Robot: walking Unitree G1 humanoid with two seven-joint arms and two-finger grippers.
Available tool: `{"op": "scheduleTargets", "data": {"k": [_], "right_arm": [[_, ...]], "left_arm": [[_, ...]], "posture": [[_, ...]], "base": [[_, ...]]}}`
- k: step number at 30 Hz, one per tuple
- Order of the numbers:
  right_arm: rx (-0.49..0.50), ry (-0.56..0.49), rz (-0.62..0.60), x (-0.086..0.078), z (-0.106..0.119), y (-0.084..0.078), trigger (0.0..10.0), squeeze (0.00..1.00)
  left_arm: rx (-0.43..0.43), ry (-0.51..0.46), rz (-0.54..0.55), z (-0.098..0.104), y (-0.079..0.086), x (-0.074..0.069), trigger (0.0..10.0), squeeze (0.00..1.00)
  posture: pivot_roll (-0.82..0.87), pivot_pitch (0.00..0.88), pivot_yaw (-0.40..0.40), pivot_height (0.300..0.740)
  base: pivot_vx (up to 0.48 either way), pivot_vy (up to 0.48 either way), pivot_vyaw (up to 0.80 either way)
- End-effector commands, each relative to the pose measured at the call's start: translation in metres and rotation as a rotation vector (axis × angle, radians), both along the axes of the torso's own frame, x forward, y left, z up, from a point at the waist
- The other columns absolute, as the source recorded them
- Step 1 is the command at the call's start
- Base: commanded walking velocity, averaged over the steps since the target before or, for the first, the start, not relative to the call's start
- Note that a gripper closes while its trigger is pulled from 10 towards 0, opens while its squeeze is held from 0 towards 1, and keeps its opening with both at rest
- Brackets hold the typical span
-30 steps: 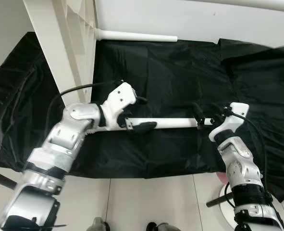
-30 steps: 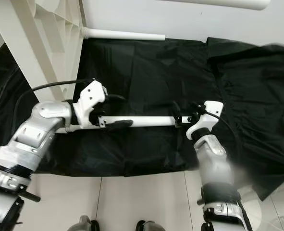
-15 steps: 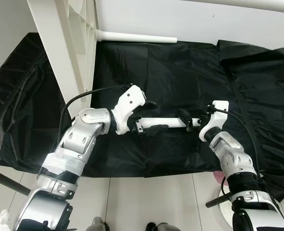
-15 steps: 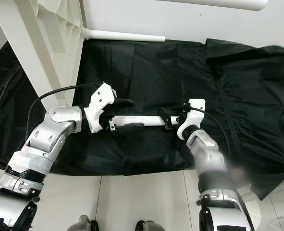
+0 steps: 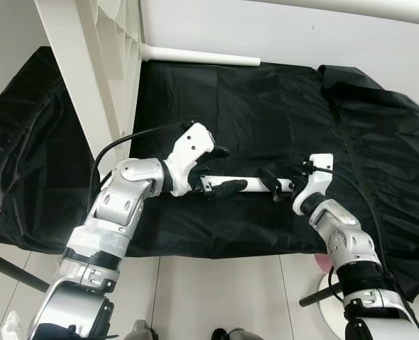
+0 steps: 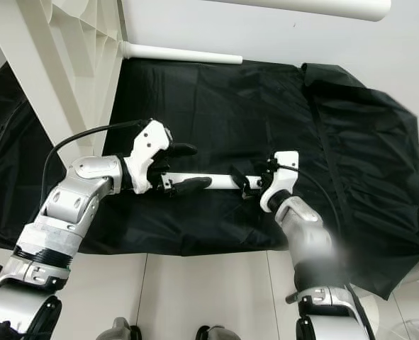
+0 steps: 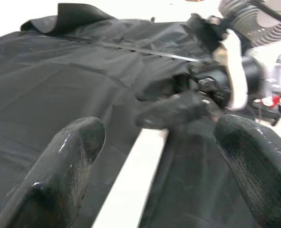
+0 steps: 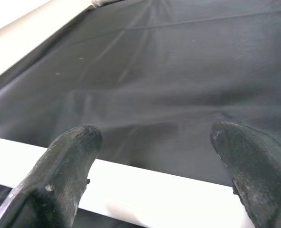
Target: Building children table
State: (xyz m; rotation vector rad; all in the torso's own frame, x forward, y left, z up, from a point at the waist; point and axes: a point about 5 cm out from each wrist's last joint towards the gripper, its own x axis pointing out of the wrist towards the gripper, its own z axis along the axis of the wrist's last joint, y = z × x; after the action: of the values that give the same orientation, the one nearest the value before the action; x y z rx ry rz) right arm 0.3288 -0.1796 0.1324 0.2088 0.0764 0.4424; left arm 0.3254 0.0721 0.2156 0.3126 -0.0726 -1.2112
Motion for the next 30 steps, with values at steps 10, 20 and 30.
{"op": "scheduleTargets", "data": {"k": [10, 20, 30], "right_arm": [[0.028, 0.156, 0.048, -0.028, -0.031, 0.012, 10.0, 0.00], [-0.046, 0.061, -0.041, -0.035, -0.030, 0.003, 10.0, 0.00], [0.008, -0.245, -0.336, -0.044, 0.001, -0.010, 10.0, 0.00]], "left_arm": [[-0.053, -0.057, 0.351, -0.001, 0.007, 0.017, 10.0, 0.00], [-0.068, -0.076, 0.404, -0.009, 0.008, 0.019, 10.0, 0.00], [-0.223, 0.005, 0.574, -0.026, 0.010, 0.017, 10.0, 0.00]], "posture": [[0.01, 0.086, -0.071, 0.740], [0.00, 0.095, -0.058, 0.740], [-0.01, 0.090, -0.038, 0.740]], "base": [[0.000, 0.000, 0.00], [0.000, 0.000, 0.00], [0.000, 0.000, 0.00]]}}
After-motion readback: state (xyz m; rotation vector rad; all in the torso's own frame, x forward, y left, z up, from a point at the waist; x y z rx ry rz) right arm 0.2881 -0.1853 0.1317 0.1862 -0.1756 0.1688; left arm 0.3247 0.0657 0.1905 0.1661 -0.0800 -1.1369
